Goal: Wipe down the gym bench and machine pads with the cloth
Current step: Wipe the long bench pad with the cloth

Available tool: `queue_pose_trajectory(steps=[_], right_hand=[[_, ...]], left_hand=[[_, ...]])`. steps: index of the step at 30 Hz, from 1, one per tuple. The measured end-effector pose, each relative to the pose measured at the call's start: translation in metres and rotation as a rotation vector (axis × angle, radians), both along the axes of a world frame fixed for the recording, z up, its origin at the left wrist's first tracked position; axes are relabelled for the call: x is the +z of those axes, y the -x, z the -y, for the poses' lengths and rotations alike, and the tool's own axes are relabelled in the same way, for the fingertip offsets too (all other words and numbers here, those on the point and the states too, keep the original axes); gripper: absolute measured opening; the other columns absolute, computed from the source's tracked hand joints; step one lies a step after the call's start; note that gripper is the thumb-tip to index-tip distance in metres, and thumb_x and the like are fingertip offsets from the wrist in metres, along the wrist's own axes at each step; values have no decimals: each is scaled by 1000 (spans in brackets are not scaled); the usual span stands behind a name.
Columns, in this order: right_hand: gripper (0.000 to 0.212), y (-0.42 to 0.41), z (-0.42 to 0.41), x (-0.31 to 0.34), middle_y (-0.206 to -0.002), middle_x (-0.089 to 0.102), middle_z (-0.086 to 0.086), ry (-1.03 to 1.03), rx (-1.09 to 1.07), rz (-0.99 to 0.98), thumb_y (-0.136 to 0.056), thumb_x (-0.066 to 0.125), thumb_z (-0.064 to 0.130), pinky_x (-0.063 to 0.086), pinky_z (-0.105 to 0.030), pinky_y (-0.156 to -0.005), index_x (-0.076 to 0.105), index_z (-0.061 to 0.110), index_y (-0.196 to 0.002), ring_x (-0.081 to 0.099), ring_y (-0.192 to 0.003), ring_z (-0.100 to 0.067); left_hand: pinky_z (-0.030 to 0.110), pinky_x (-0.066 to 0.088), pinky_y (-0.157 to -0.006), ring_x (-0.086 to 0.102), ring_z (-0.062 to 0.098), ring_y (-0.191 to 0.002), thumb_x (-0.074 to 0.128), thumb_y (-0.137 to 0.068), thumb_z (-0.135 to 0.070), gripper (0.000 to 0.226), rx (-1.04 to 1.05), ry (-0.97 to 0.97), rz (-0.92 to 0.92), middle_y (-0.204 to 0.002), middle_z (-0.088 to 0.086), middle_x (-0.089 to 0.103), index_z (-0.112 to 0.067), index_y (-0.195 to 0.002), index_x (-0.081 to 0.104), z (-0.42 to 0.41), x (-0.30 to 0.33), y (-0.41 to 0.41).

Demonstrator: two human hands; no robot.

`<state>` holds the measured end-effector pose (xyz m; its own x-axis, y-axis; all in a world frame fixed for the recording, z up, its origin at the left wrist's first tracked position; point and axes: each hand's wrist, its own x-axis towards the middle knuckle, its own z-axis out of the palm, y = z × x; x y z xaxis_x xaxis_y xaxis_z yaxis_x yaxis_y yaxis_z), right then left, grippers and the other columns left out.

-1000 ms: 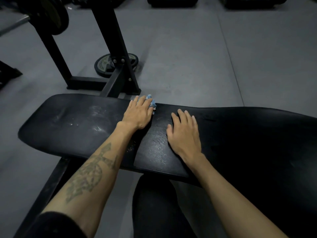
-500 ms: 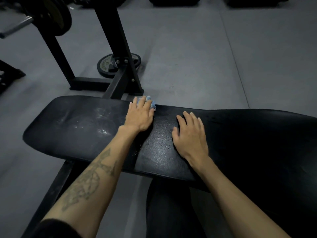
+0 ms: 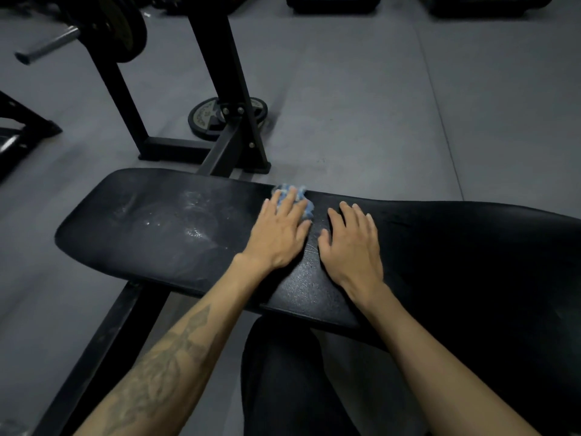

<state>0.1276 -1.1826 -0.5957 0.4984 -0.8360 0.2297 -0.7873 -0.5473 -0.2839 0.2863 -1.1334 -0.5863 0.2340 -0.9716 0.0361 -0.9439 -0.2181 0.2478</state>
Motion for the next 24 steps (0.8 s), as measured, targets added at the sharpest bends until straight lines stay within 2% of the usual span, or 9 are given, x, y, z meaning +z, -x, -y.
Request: queue_pose_trajectory(steps=[3, 8, 12, 14, 17, 19, 21, 24], right_hand=[[60, 0, 1, 0, -153, 44, -15, 0, 1, -9, -95, 32, 39, 22, -51, -122, 50, 11, -144, 34, -146, -33], [57, 0, 1, 0, -154, 43, -15, -5, 5, -12, -97, 36, 37, 21, -50, -123, 49, 11, -146, 32, -147, -32], [57, 0, 1, -1, -153, 44, -16, 1, 7, -2, -96, 36, 37, 22, -51, -122, 50, 10, -145, 34, -146, -33], [58, 0, 1, -1, -154, 44, -15, -4, 7, -4, -96, 35, 38, 22, -51, -122, 50, 10, -145, 34, -146, -33], [57, 0, 1, -1, -155, 42, -15, -9, 11, -11, -98, 36, 37, 19, -50, -123, 48, 11, -146, 32, -147, -32], [56, 0, 2, -1, -156, 40, -14, -15, 13, -15, -99, 37, 37, 18, -49, -124, 47, 11, -147, 30, -148, -31], [57, 1, 1, 0, -156, 40, -14, -18, 13, -15, -98, 35, 37, 17, -49, -124, 47, 11, -147, 30, -148, -31], [55, 2, 1, 1, -157, 39, -14, -24, 21, -17, -100, 36, 36, 17, -48, -124, 45, 11, -148, 28, -149, -31]], left_hand=[[49, 14, -126, 15, 30, -156, 24, -103, -53, 65, -51, 26, 7, -169, 5, 21, -20, -157, 36, -12, 0, -12], [49, 6, -127, 6, 31, -158, 31, -108, -44, 56, 174, -1, -2, -171, 7, 13, -21, -160, 28, -4, 0, -14], [47, 6, -127, 7, 29, -158, 10, -99, -56, 72, 18, 0, 12, -171, 4, 13, -22, -159, 30, -26, 0, 2], [47, 8, -127, 9, 27, -158, 10, -98, -56, 72, -15, 6, 5, -171, 2, 16, -23, -159, 32, -32, 0, -9], [46, 5, -127, 7, 27, -158, 20, -105, -50, 61, 111, -19, -9, -171, 3, 16, -23, -159, 31, -27, -3, -18], [48, 6, -127, 8, 31, -158, 9, -98, -55, 73, 163, -13, 6, -170, 6, 17, -21, -159, 32, -24, -1, -5], [48, 5, -126, 7, 31, -158, 2, -92, -56, 81, 106, -13, 6, -171, 6, 15, -21, -159, 31, -31, 1, 10], [44, 4, -127, 5, 25, -158, 2, -95, -55, 78, -30, -5, 7, -171, 1, 13, -23, -159, 30, -52, 1, 9]])
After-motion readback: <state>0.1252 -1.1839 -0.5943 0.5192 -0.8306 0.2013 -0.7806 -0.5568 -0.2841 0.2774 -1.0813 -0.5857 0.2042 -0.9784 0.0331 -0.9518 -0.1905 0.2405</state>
